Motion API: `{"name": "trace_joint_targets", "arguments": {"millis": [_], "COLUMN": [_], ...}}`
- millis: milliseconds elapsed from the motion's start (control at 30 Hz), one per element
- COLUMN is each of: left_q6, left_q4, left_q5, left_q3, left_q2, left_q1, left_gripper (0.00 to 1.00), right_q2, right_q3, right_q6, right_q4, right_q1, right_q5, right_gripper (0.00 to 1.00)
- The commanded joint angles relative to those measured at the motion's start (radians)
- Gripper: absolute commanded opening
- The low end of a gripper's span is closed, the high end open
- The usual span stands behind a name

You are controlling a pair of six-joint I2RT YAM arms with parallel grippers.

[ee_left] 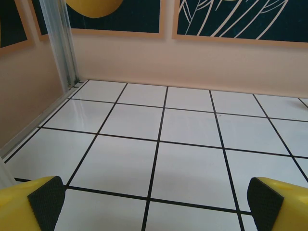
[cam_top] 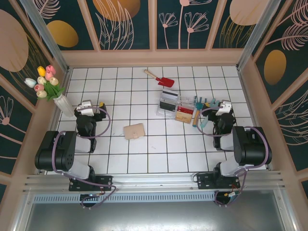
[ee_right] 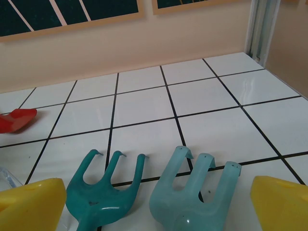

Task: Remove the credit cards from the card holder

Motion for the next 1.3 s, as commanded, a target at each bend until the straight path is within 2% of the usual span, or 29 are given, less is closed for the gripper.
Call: {"name": "trace_joint_targets", "arguments": {"millis": [0,700,867,967,1167,1267], "left_q6": [0.012,0.01,-0.013,-0.019,-0.086,-0.168], "left_q4": [0.026,0.031,0.054,-0.064,-0.532,-0.735], "left_q5": [0.005,0.004,-0.064,-0.075,-0.134,-0.167], "left_q3": [0.01,0.008,-0.018,-0.001,0.128,0.182], "left_q2": [0.006,0.006,-0.029,-0.122,-0.317,-0.396], "left_q1": [0.007,0.007,0.007,0.007,0.007,0.007], "left_gripper": [0.99,0.99,0.99,0.99,0.99,0.99], "right_q2": [0.007,0.007,-0.071,-0.177,-0.415,-0.519], "right_q3": [0.014,0.011,-0.018,-0.006,0.092,0.156], "right_q6": [-0.014,-0.016,0.001,0.009,0.124,0.195], "right_q4": [0.019,0.026,0.017,-0.096,-0.463,-0.646], "right_q1": [-0.006,-0.006,0.001,0.006,0.04,0.082], "right_q5": [-0.015,-0.017,0.049,0.089,0.122,0.127], "right_gripper": [0.99,0.99,0.99,0.99,0.99,0.99]}}
